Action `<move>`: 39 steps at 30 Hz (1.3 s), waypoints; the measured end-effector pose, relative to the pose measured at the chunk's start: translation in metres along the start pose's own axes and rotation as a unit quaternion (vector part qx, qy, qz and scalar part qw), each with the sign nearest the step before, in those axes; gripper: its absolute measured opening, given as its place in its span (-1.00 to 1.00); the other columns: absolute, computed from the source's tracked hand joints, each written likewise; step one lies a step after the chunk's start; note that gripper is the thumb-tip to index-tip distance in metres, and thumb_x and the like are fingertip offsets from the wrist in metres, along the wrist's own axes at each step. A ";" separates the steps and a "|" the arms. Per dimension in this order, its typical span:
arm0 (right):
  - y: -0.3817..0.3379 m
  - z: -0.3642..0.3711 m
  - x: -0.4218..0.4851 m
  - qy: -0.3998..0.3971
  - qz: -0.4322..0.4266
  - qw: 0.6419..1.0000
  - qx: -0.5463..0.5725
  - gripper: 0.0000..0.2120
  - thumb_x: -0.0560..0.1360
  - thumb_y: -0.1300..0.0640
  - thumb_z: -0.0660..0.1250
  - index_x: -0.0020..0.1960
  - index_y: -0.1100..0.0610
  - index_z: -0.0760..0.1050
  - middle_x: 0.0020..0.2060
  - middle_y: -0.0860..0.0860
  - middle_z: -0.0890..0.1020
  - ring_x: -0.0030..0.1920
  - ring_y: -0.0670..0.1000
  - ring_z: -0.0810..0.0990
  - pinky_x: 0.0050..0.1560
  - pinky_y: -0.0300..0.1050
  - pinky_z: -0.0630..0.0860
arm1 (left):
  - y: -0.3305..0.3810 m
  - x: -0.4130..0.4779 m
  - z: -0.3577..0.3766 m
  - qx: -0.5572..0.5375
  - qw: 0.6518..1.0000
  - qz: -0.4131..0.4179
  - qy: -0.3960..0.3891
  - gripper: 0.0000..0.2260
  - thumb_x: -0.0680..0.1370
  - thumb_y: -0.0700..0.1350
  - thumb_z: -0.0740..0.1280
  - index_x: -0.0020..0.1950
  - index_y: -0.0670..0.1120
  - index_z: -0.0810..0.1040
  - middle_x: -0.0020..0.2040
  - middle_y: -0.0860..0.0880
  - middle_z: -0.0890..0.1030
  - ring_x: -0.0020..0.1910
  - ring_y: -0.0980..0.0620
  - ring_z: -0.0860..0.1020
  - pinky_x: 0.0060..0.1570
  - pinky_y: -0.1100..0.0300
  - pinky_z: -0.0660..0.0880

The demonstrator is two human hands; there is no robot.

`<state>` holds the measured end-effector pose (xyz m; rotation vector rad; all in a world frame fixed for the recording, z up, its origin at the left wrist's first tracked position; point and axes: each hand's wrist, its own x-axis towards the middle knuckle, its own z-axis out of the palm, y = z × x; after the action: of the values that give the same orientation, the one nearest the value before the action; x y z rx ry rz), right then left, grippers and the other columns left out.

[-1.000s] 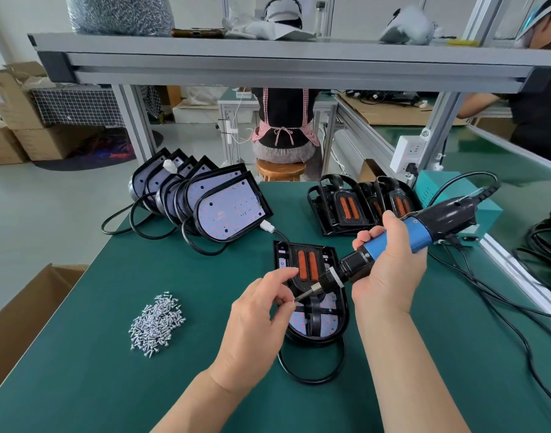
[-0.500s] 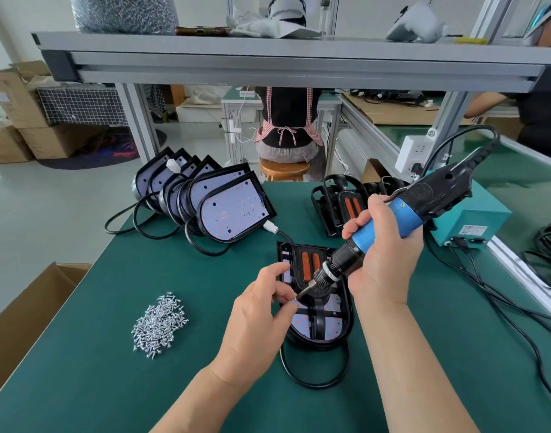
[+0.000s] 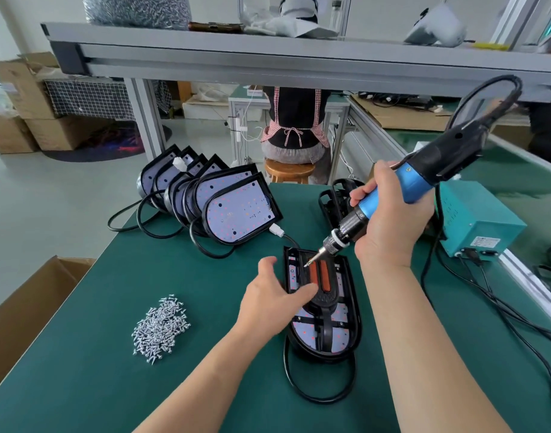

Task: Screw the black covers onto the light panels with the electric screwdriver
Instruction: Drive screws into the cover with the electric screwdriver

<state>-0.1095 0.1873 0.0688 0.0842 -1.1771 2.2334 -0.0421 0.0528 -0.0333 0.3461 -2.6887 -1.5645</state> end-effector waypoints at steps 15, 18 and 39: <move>0.035 0.027 -0.018 -0.117 0.005 0.988 -0.103 -0.77 0.45 0.15 0.43 0.00 0.22 0.45 -0.39 0.12 0.53 -0.51 0.04 0.56 -0.39 -0.03 0.52 | -0.001 -0.004 0.019 0.070 0.996 -0.029 0.049 -0.31 0.40 0.34 0.40 0.36 -0.07 0.40 -0.01 0.05 0.63 0.00 -0.02 0.58 -0.11 0.13 0.49; 0.036 0.028 -0.019 -0.126 0.000 0.986 -0.111 -0.81 0.45 0.14 0.43 -0.03 0.16 0.46 -0.37 0.16 0.54 -0.50 0.06 0.56 -0.40 -0.05 0.52 | -0.002 -0.002 0.018 0.069 0.996 -0.022 0.046 -0.28 0.41 0.34 0.40 0.40 -0.08 0.40 0.01 0.04 0.64 -0.01 0.01 0.58 -0.11 0.14 0.51; 0.049 0.022 -0.016 -0.126 -0.003 0.984 -0.130 -0.79 0.40 0.05 0.46 -0.04 0.05 0.48 -0.39 0.12 0.56 -0.50 0.05 0.60 -0.40 -0.06 0.55 | -0.004 0.001 0.017 0.074 0.997 -0.012 0.032 -0.26 0.41 0.36 0.39 0.41 -0.08 0.38 0.00 0.03 0.65 0.00 0.00 0.60 -0.03 0.07 0.57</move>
<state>-0.1277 0.1416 0.0410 0.2708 -1.5914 2.0871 -0.0440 0.0653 -0.0451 0.4245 -2.7681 -1.3379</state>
